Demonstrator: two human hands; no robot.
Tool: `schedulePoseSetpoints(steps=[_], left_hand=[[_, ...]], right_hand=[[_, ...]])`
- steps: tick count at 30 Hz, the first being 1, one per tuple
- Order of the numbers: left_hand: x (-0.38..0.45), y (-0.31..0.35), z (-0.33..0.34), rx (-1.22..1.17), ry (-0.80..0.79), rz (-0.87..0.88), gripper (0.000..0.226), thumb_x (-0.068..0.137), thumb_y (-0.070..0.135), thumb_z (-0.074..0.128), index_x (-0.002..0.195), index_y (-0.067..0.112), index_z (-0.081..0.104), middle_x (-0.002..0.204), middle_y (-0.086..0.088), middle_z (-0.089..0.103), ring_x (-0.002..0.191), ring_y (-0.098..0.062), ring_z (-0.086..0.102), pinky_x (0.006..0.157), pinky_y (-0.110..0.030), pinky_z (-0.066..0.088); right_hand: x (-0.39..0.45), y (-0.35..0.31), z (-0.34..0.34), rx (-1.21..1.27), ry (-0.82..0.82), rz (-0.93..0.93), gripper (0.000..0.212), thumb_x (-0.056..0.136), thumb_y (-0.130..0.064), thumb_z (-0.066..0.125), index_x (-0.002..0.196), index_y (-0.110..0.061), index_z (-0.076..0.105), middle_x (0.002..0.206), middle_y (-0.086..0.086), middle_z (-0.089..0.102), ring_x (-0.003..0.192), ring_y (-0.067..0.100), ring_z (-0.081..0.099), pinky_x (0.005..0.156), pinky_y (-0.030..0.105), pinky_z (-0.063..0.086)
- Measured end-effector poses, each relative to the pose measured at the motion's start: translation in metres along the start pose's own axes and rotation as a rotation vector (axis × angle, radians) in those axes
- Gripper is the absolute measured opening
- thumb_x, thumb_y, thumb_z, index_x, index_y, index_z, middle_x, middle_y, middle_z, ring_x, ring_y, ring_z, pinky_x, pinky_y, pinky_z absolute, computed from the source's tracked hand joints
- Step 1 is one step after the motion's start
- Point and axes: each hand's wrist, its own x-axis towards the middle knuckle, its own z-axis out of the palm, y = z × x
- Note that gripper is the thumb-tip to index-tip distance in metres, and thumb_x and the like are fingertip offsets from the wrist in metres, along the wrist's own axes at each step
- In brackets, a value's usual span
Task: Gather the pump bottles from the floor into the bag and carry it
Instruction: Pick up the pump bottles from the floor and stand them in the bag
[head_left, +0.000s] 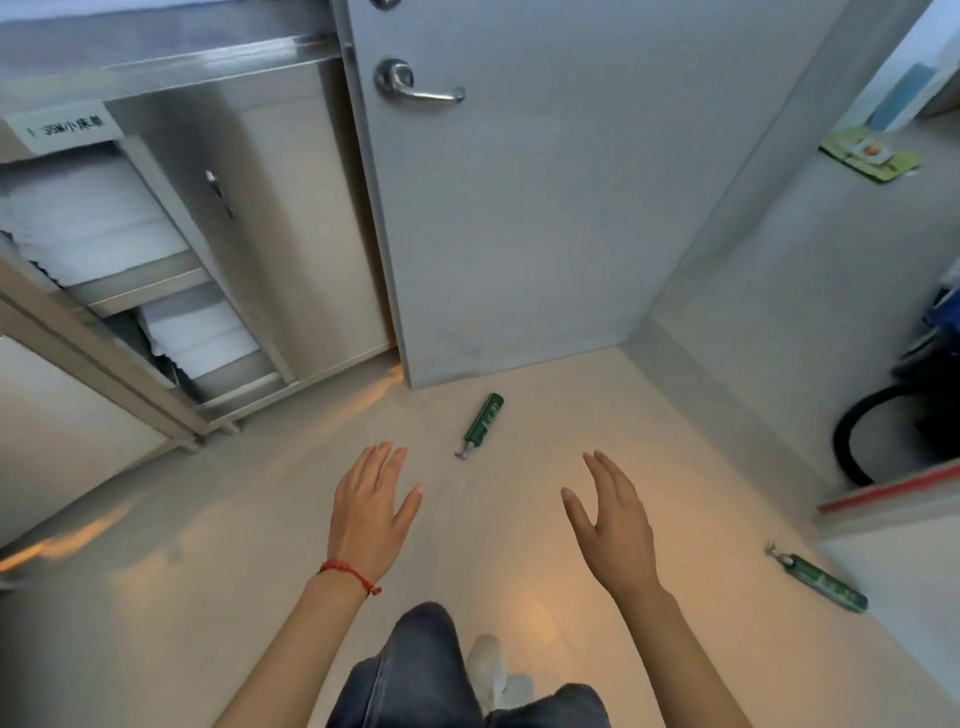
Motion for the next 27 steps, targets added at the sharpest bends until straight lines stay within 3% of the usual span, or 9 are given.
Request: schedulePoseSetpoints(steps=[6,11,14,18,22,27], left_hand=[[0.082,0.007,0.012,0.004,-0.017,-0.067,0.08,0.088,0.062,0.009,0.123,0.004,0.052,0.128,-0.021,0.054,0.121,-0.038,0.047,0.097,-0.049,0.038],[0.158,-0.007,0.026,-0.021,-0.016,-0.143,0.07,0.088,0.056,0.023,0.123,0.002,0.052,0.128,-0.022,0.053,0.12,-0.039,0.048,0.096,-0.05,0.039],[0.198,-0.012,0.028,-0.049,-0.033,-0.183,0.076,0.09,0.059,0.015,0.121,0.002,0.054,0.126,-0.023,0.055,0.117,-0.04,0.05,0.095,-0.051,0.041],[0.238,-0.016,0.035,-0.041,-0.025,-0.229,0.061,0.088,0.049,0.031,0.121,0.002,0.053,0.127,-0.022,0.054,0.118,-0.039,0.05,0.095,-0.051,0.041],[0.263,-0.027,0.052,-0.038,-0.038,-0.265,0.069,0.092,0.055,0.015,0.124,0.004,0.051,0.129,-0.02,0.054,0.12,-0.037,0.048,0.096,-0.049,0.041],[0.281,-0.045,0.097,-0.057,0.01,-0.396,0.067,0.092,0.054,0.015,0.127,0.006,0.047,0.132,-0.018,0.051,0.124,-0.034,0.044,0.098,-0.045,0.039]], right_hand=[[0.104,0.004,0.004,-0.003,-0.058,-0.045,0.051,0.092,-0.037,0.045,0.138,-0.016,0.035,0.147,0.004,0.036,0.135,0.019,0.033,0.108,0.031,0.028],[0.19,-0.002,0.023,-0.029,-0.138,-0.088,0.051,0.093,-0.038,0.043,0.138,-0.016,0.035,0.147,0.005,0.037,0.135,0.02,0.032,0.108,0.032,0.028],[0.237,-0.008,0.029,-0.044,-0.197,-0.132,0.053,0.092,-0.04,0.041,0.137,-0.014,0.037,0.146,0.007,0.038,0.135,0.022,0.034,0.106,0.033,0.03],[0.294,-0.013,0.039,-0.094,-0.275,-0.189,0.051,0.092,-0.037,0.045,0.137,-0.014,0.037,0.146,0.007,0.038,0.134,0.022,0.034,0.106,0.035,0.032],[0.337,-0.011,0.057,-0.116,-0.373,-0.238,0.05,0.092,-0.034,0.047,0.137,-0.015,0.037,0.146,0.006,0.038,0.134,0.021,0.034,0.105,0.037,0.033],[0.387,0.005,0.106,-0.177,-0.521,-0.347,0.054,0.088,-0.042,0.042,0.135,-0.014,0.04,0.144,0.007,0.041,0.132,0.023,0.038,0.104,0.037,0.034]])
